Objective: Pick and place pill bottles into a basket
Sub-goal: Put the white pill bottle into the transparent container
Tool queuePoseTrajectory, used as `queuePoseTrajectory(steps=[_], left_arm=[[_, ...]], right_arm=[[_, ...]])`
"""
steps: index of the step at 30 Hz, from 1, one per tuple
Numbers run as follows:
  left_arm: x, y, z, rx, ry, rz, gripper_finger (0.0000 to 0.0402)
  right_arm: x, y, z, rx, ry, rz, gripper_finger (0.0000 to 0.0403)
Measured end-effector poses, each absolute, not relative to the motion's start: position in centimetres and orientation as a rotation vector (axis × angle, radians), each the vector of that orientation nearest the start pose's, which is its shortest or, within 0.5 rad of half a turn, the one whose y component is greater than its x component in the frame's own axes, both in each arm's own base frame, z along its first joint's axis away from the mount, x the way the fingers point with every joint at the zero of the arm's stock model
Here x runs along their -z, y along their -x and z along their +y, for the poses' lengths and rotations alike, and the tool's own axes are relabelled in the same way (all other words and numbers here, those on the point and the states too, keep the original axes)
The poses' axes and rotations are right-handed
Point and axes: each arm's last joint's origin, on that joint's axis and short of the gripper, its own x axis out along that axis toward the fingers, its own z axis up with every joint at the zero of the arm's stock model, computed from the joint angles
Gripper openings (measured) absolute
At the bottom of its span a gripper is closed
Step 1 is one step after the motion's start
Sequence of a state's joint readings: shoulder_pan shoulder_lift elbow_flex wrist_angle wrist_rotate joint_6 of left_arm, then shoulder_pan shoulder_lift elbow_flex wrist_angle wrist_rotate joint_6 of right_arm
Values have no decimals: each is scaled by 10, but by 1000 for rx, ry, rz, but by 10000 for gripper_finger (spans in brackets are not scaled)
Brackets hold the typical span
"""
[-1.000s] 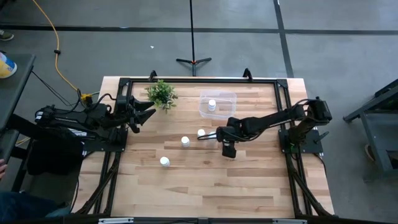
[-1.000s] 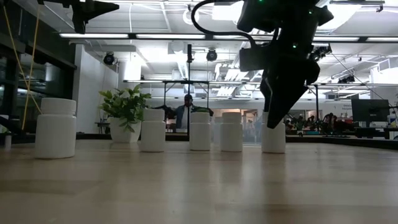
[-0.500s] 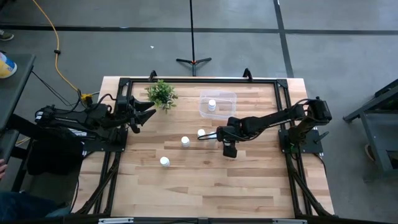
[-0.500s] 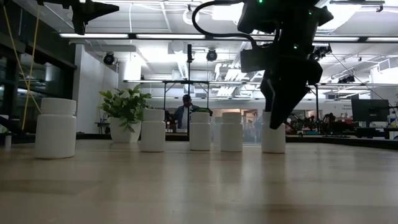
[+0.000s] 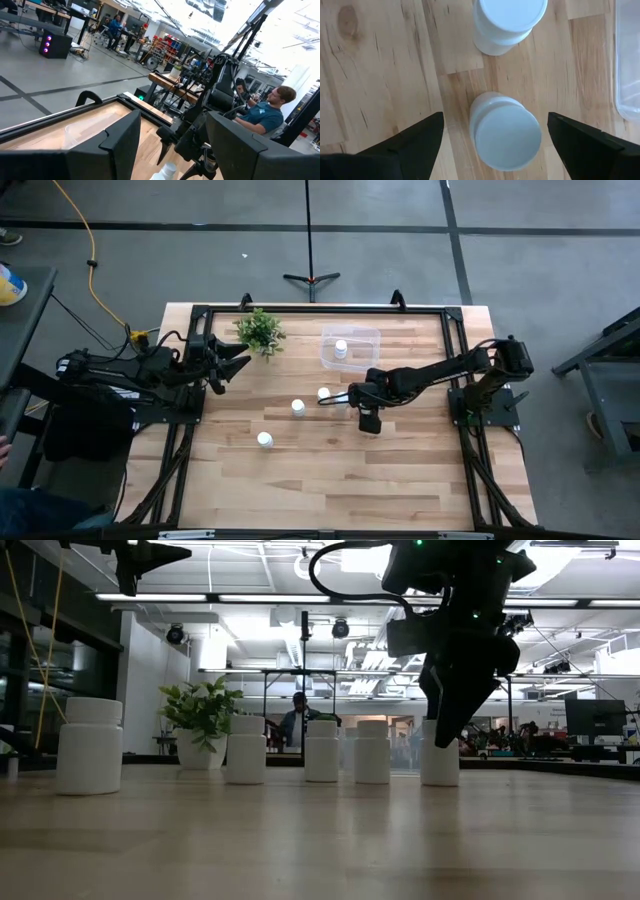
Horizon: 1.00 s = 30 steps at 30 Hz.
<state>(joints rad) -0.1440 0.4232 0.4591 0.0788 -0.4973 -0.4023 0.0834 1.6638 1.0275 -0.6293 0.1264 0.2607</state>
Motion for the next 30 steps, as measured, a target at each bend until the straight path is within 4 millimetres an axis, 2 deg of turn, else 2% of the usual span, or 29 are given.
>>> queuePoseTrajectory(steps=[14, 30], left_arm=[[-291, -115, -3, -326, 434, -179, 260], [-291, -115, -3, -326, 434, -178, 260]], right_arm=[[-177, -305, 22, 196, -97, 1243, 263], [-177, -306, 22, 208, -88, 1240, 238]])
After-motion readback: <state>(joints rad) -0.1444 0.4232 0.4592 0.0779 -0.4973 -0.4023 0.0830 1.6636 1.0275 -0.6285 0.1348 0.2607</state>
